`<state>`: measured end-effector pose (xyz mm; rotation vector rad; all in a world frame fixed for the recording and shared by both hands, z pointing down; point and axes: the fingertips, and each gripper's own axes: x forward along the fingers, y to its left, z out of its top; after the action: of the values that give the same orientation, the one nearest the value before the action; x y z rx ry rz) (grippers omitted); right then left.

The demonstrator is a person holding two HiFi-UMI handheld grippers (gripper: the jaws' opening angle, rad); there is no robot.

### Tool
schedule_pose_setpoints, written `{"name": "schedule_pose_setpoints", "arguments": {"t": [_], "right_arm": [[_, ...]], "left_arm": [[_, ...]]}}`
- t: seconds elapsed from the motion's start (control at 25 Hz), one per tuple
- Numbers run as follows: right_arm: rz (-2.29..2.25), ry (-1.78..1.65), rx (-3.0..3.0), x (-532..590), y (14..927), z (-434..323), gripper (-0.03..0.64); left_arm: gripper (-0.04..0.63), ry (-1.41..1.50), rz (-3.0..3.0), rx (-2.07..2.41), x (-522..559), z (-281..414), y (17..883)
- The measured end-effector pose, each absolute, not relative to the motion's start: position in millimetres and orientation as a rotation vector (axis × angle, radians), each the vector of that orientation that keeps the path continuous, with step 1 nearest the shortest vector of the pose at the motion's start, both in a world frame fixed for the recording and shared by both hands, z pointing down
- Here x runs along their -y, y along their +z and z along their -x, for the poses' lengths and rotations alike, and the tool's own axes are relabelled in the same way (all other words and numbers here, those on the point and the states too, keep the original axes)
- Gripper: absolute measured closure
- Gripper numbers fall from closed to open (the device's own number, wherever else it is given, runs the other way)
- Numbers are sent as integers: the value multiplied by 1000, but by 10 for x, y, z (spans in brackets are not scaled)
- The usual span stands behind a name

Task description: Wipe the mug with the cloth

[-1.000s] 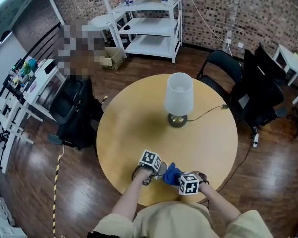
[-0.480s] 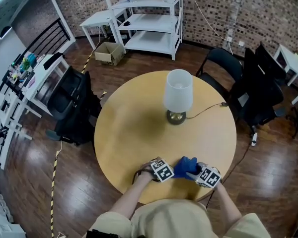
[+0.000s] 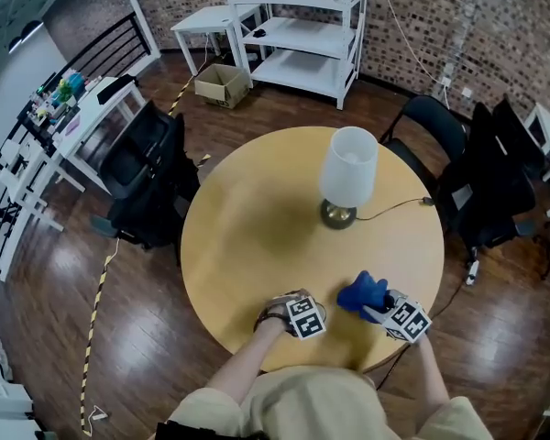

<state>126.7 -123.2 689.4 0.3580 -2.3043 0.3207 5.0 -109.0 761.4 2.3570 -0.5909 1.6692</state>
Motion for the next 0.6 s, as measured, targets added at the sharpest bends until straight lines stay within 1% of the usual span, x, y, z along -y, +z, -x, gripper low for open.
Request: {"name": "schedule_pose_setpoints", "arguments": {"t": [0.08,0.16,0.2,0.28,0.36,0.4,0.48,0.6], "right_arm": [[-384,325,2318,1320,6833,-1321,540],[-399,328,2334,1402,6788,-1333,540],[-405,331,2341,1441,6773,-1327,540],[-416,350,2359,1514,6748,-1276,540],[-416,391,2385,1577,6723,-1162,540],[-409,415,2397,1604,6713,-1093,540],[-381,454,2417,1652,6699,-953,540],[-300,486,2431,1675,6669,-709,539]], "left_arm": [[406,1597,-2342,656,1131,-36,7559],[327,1434,-2303,790,1214,39,7405],[305,1321,-2271,884,1264,110,7303],[251,1010,-2173,1075,1320,300,7062],[250,699,-2041,1190,1249,533,6885],[250,597,-1982,1216,1172,652,6855],[252,496,-1913,1238,990,841,6879],[262,485,-1915,1196,684,943,6978]]}}
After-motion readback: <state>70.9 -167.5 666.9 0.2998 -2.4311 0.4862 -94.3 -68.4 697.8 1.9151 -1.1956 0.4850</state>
